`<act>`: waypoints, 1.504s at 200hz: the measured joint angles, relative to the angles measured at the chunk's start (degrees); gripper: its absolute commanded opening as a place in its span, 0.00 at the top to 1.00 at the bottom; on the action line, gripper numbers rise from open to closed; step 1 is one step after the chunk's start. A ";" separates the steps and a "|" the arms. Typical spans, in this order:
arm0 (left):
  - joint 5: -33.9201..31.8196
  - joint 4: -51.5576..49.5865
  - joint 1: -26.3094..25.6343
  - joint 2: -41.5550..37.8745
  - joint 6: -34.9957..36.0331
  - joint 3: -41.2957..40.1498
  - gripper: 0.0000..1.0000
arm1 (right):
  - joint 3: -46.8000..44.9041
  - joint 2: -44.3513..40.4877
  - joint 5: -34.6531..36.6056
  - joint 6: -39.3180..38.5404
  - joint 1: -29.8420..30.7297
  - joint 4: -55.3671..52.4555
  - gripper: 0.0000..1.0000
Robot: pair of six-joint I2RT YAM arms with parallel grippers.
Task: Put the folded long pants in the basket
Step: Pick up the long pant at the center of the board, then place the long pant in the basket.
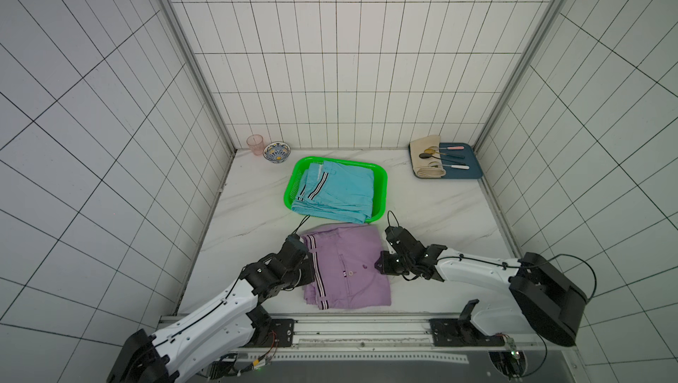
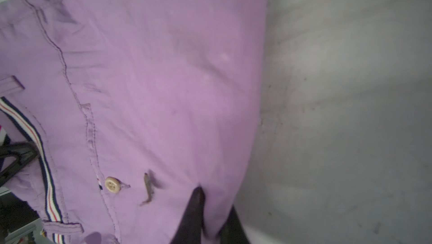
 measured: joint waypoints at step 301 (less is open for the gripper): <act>18.56 -26.77 26.69 52.98 15.39 82.01 1.00 | 52.09 8.83 8.76 -19.28 -13.90 -27.30 1.00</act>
